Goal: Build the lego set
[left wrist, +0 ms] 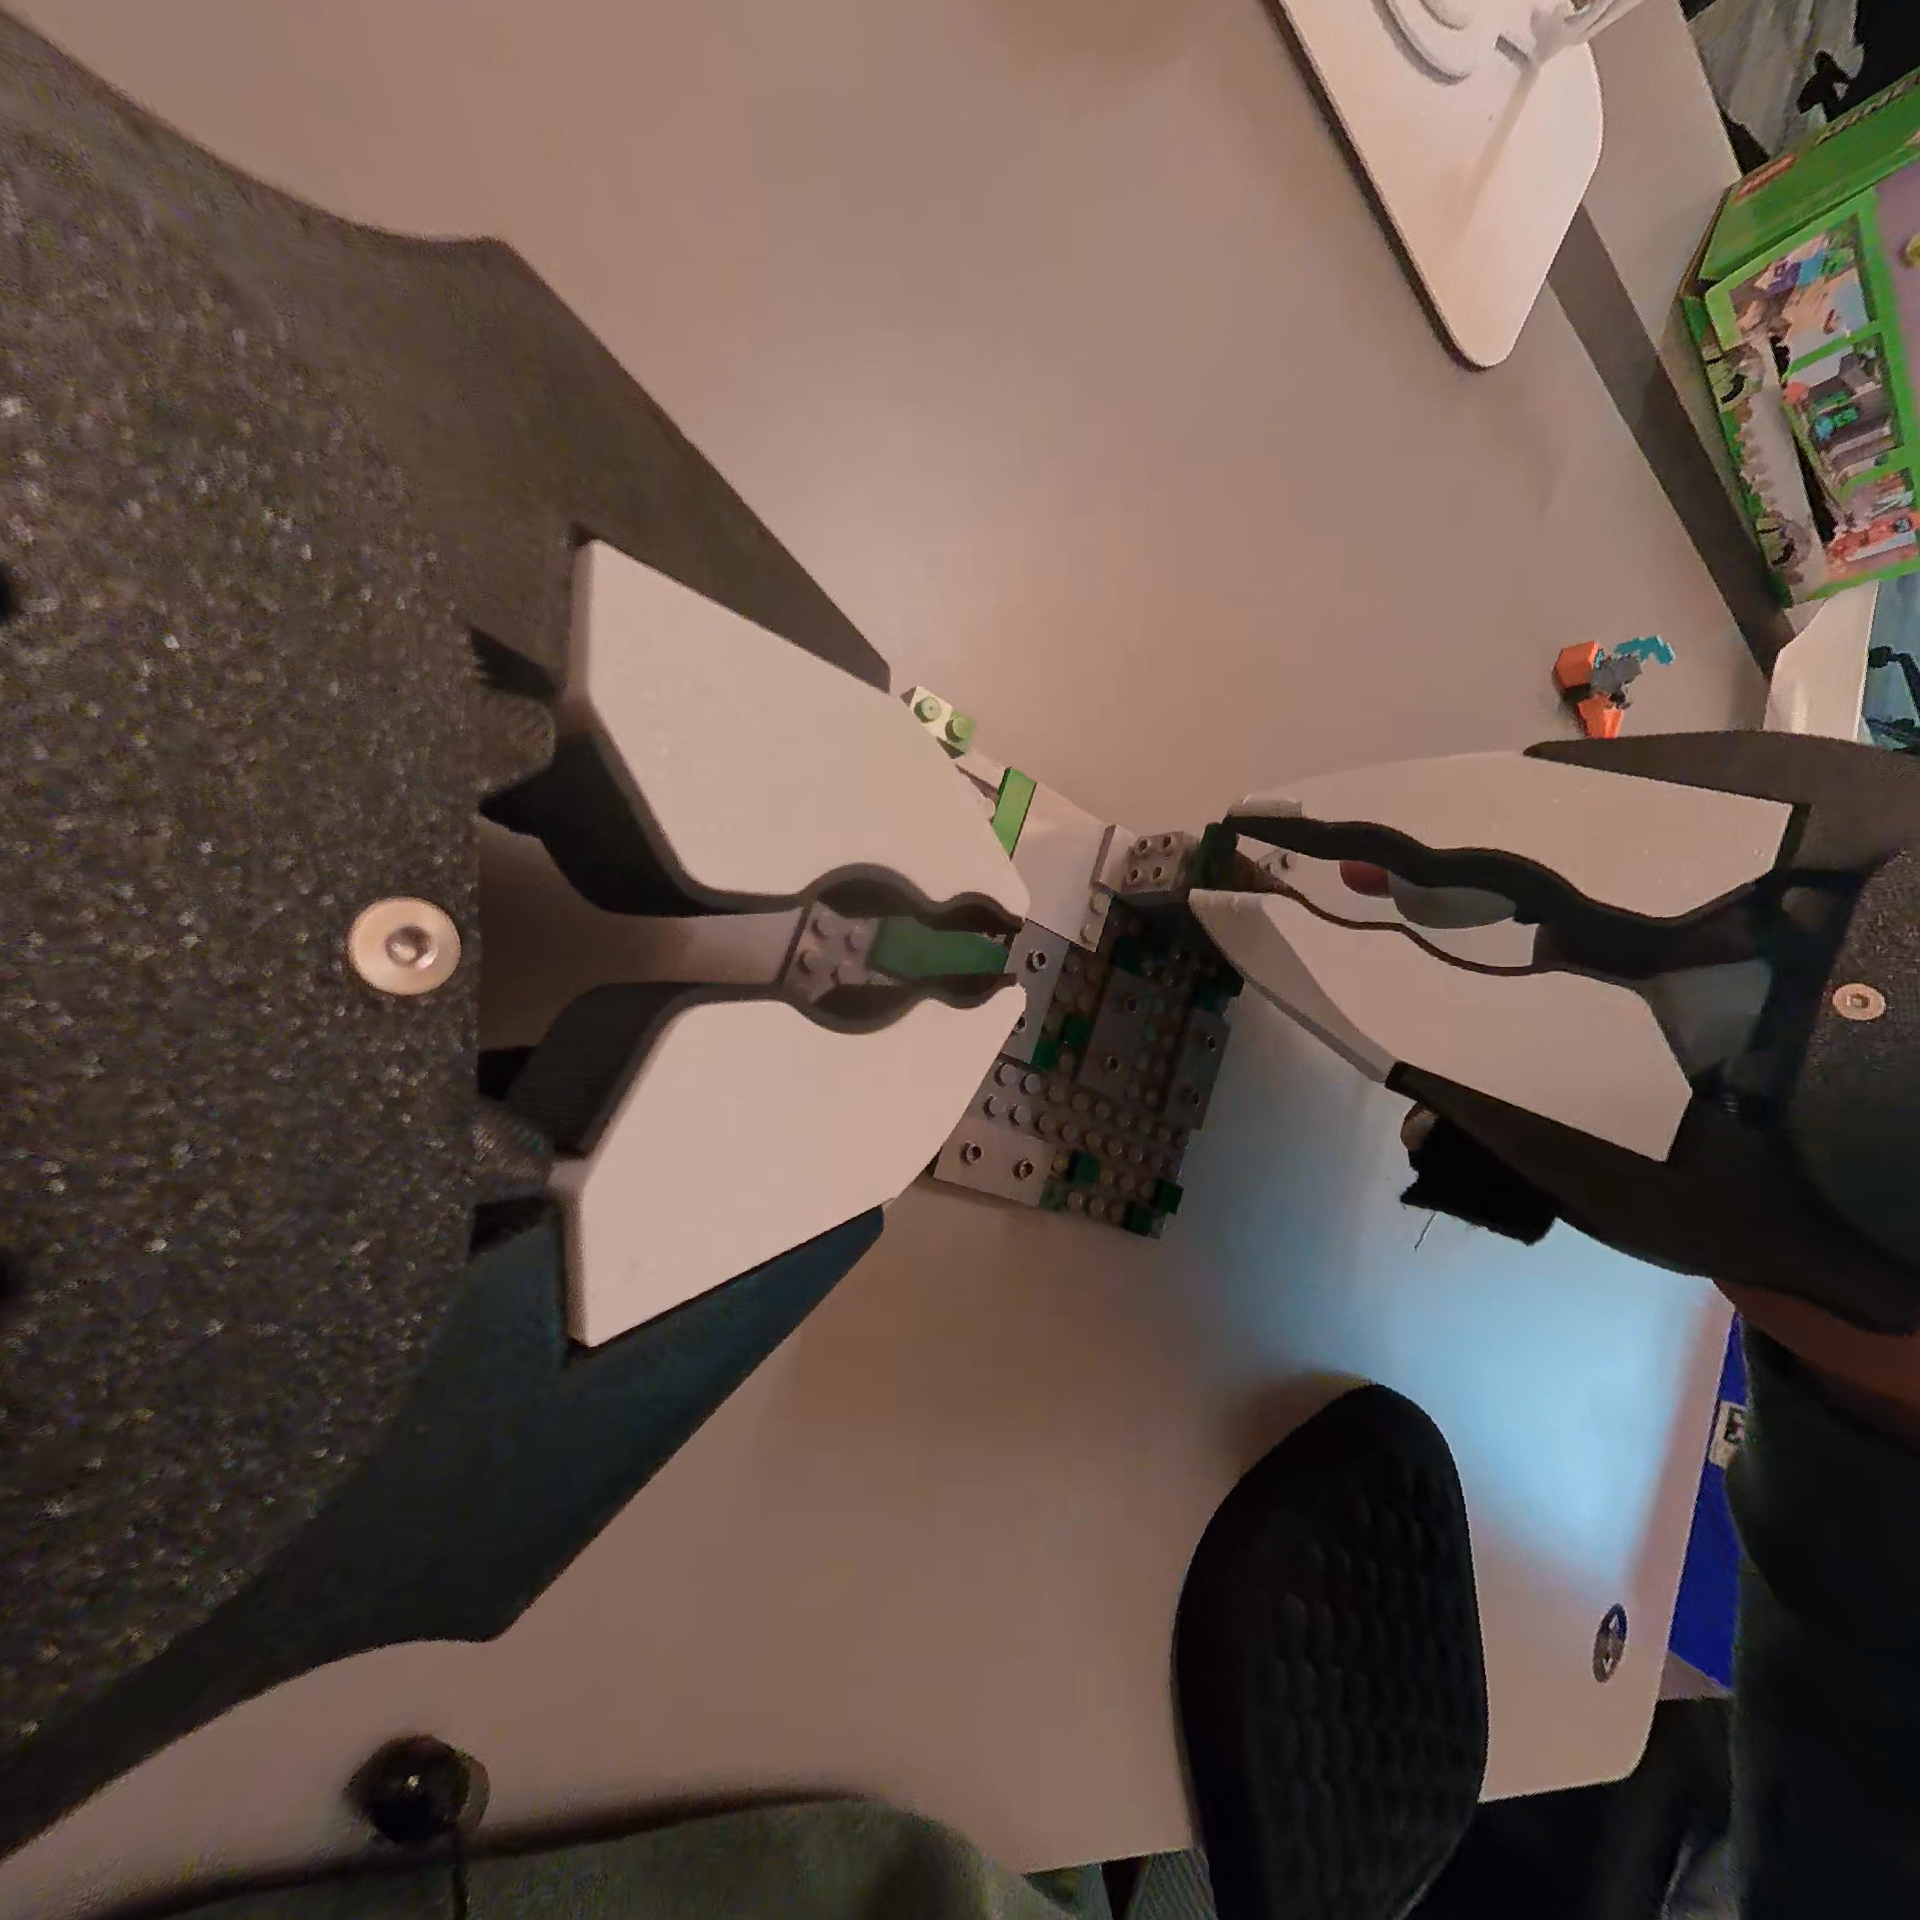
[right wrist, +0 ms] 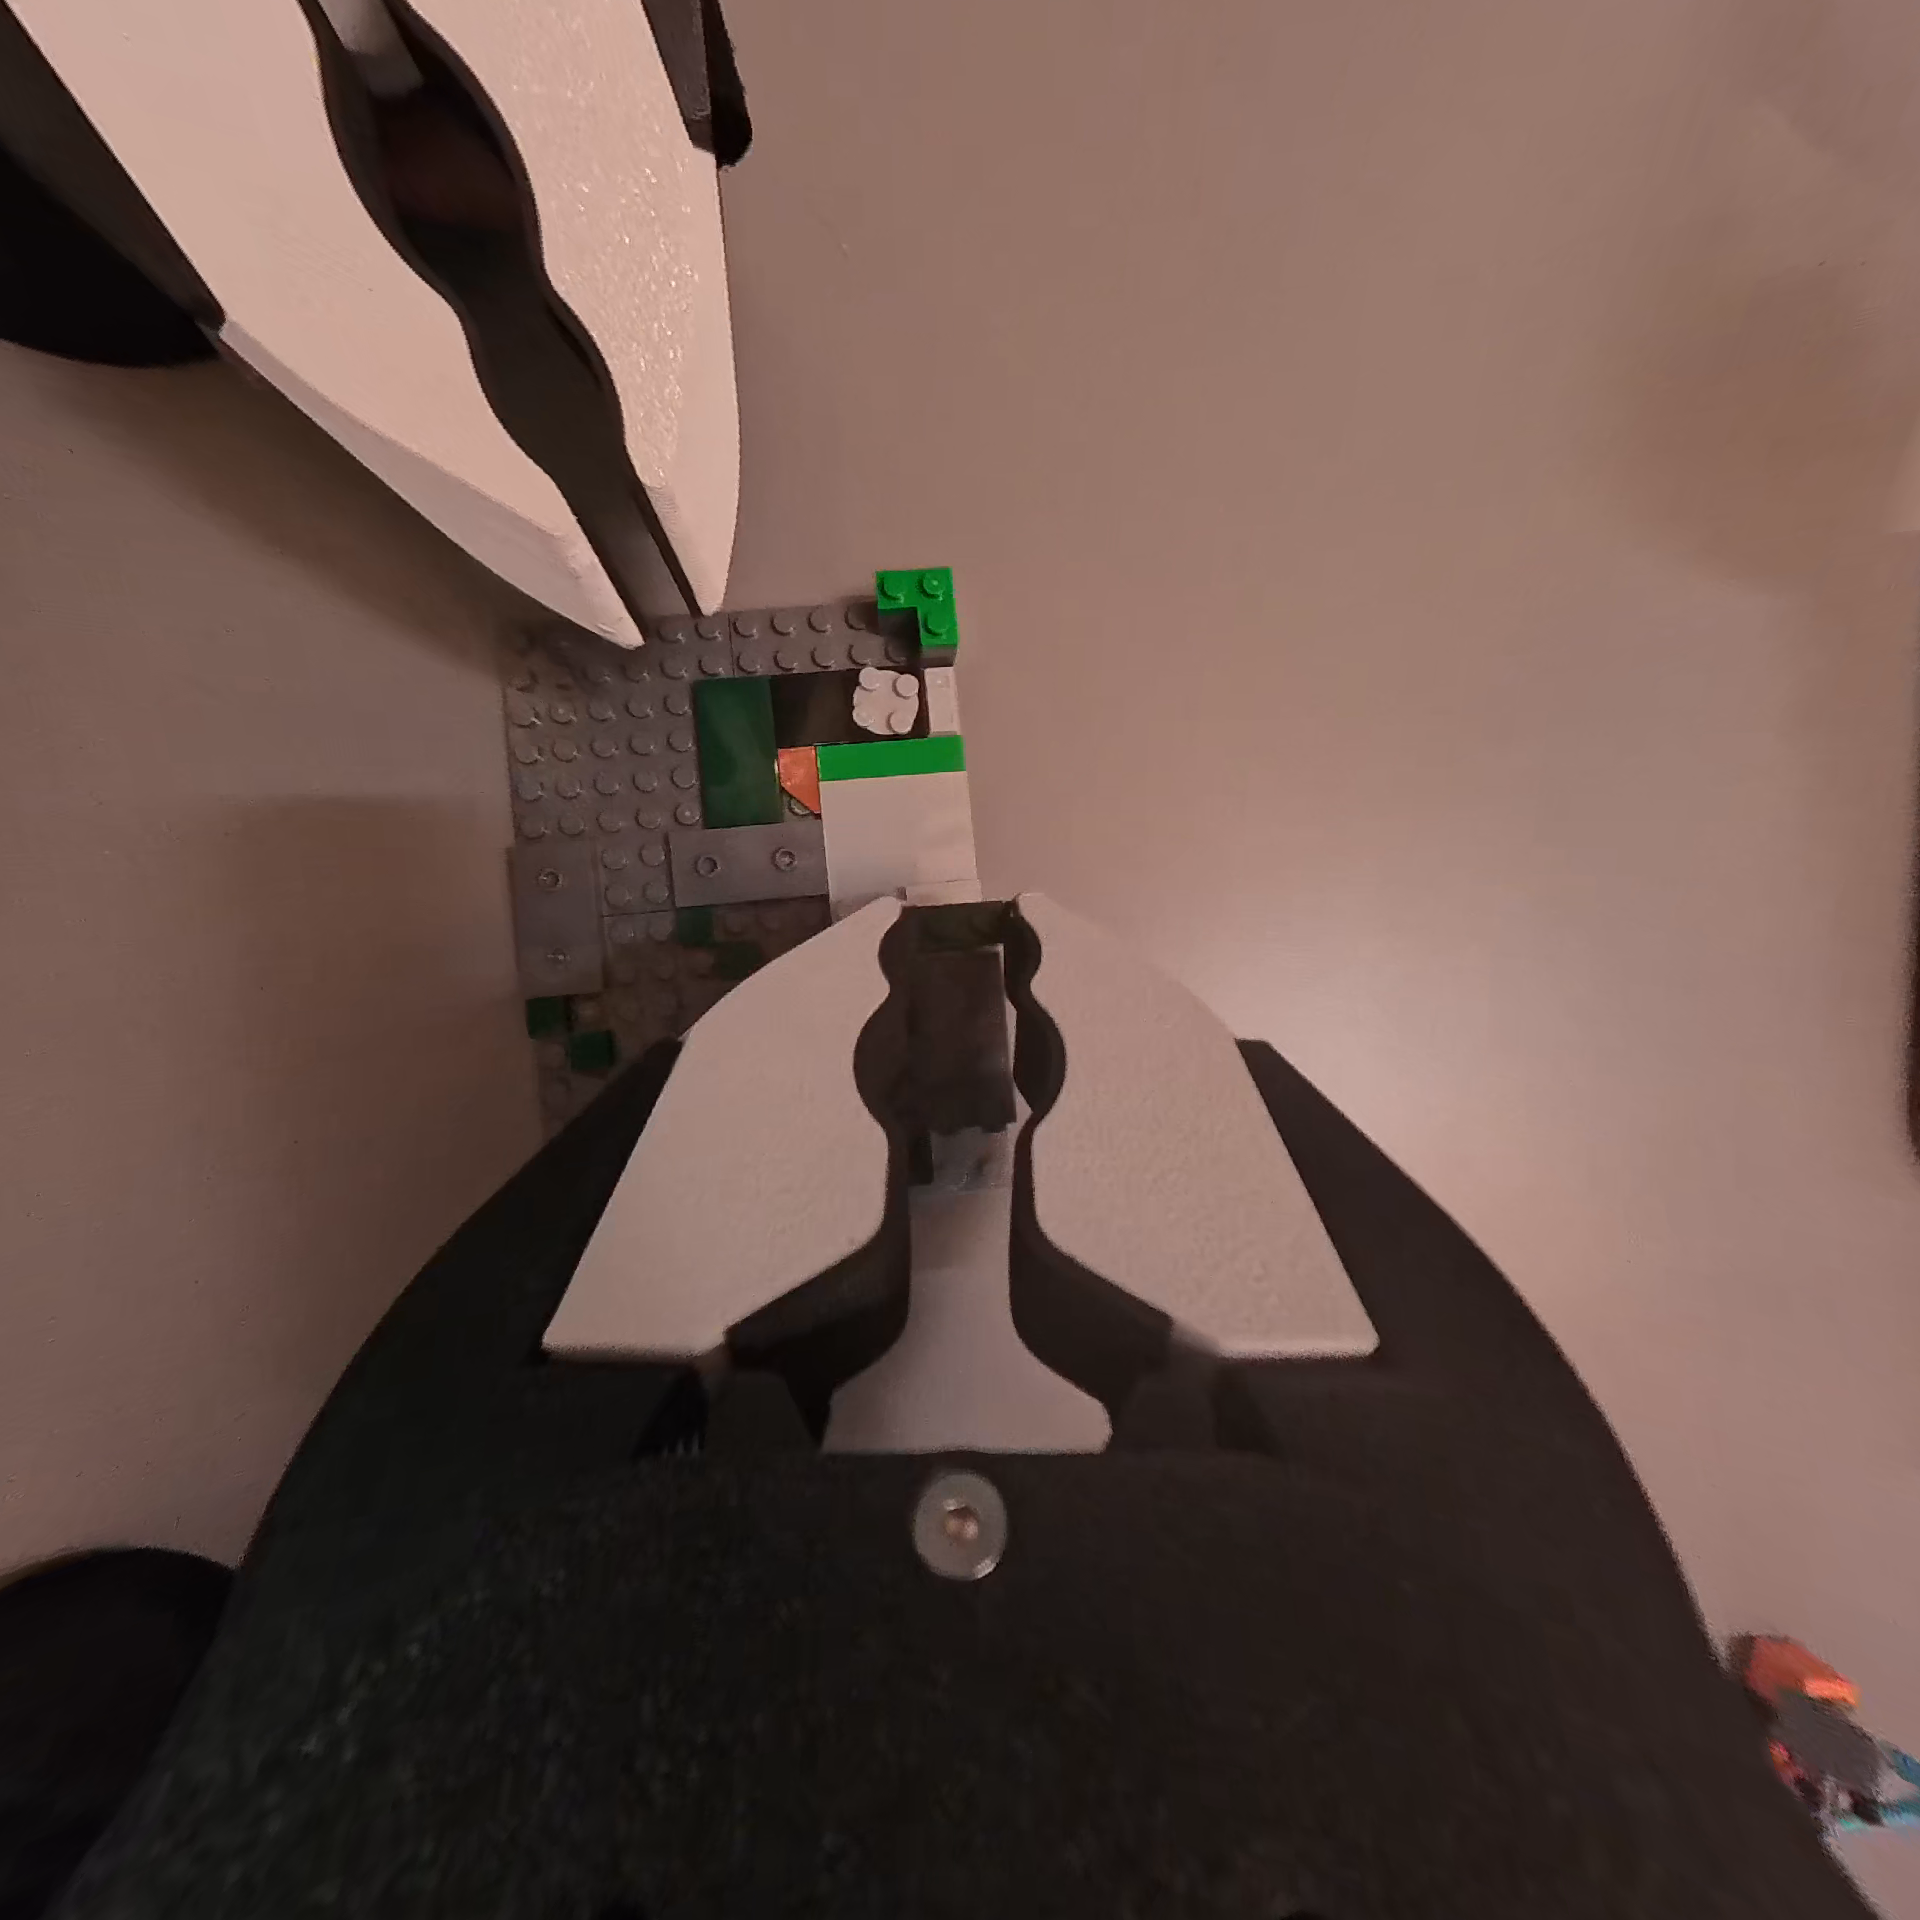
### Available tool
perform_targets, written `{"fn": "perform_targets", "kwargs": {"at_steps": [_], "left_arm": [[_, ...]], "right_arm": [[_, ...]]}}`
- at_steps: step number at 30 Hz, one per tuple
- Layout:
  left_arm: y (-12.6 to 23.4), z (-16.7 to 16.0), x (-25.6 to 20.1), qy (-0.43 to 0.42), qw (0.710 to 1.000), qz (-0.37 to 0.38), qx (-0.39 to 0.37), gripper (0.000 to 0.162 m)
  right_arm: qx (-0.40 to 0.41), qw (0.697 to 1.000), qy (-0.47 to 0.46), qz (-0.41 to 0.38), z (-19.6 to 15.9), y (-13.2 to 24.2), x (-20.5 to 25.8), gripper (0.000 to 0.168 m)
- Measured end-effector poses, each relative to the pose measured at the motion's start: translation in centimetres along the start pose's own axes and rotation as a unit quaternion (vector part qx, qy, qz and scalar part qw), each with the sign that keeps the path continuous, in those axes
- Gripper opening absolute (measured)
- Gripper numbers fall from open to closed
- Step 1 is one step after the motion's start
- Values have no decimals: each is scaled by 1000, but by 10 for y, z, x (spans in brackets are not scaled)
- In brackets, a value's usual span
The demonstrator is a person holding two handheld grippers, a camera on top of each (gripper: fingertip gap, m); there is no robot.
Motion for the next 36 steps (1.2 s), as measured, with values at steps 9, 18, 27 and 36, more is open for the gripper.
{"fn": "perform_targets", "kwargs": {"at_steps": [9,18,27,36], "left_arm": [[-1,-1,-1,-4,1000,0,2,7],[5,3,7,7,1000,16,-7,6],[6,3,11,15,1000,22,-7,6],[7,3,11,15,1000,19,-7,6]], "right_arm": [[21,1000,10,1,-4,-5,3,18],[11,999,49,14,23,-13,6,23],[34,999,17,24,26,-37,7,22],[86,994,-16,58,27,-41,7,19]]}}
Point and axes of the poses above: each gripper's, where its closed fingertips meet, y back along the fingers, z out of its top, x = y × z across the jaws, the point moved 4 cm from there along y, back along the fingers, and after that the axes turned 15 degrees about y, right-handed, at the moved point
